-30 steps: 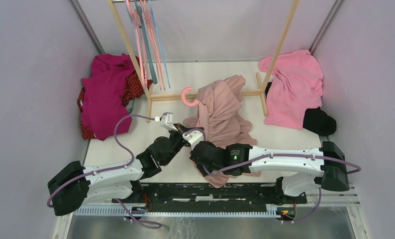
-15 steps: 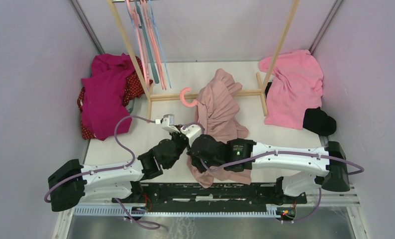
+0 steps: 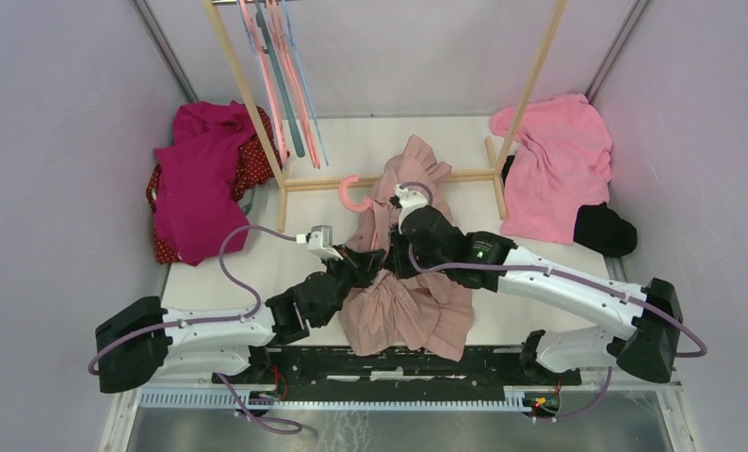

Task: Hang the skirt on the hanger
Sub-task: Hang the skirt on the hanger.

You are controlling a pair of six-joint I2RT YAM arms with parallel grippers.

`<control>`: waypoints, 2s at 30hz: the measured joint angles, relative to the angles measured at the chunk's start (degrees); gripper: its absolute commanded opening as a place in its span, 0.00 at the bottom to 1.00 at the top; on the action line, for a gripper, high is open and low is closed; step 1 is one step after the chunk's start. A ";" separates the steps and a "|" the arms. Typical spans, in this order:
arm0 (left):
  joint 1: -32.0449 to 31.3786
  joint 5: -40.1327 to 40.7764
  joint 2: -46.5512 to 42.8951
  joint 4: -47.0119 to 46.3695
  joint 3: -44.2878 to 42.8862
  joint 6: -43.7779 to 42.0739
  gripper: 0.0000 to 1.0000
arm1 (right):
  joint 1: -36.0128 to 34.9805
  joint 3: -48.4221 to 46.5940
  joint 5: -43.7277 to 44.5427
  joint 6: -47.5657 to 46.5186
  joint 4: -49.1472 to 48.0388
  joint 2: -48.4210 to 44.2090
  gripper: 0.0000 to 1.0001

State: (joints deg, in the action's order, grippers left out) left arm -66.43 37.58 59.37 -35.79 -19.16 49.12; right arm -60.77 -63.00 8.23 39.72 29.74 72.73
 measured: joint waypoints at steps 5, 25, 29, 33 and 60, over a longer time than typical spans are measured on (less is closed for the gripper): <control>-0.85 0.04 3.21 -1.11 0.61 0.00 0.03 | 2.71 2.14 -2.05 0.52 -2.36 2.10 0.01; -1.20 -5.33 4.66 25.75 -8.17 -6.64 0.49 | 9.18 13.27 -6.12 1.25 -10.45 6.34 0.01; -1.16 -3.87 3.28 31.69 -8.57 -6.82 0.55 | 9.75 13.53 -6.23 1.40 -11.78 7.08 0.01; 4.46 -5.14 -2.58 35.32 -8.44 -7.45 0.53 | 9.90 13.66 -6.82 1.42 -13.14 7.87 0.01; 48.37 -50.34 17.68 20.22 -8.09 -10.43 0.50 | 10.51 13.31 -10.80 0.92 -15.47 11.34 0.01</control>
State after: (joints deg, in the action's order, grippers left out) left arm -18.06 -12.75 77.06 -15.57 -27.24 38.70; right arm -50.26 -49.69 -2.57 40.64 14.26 84.07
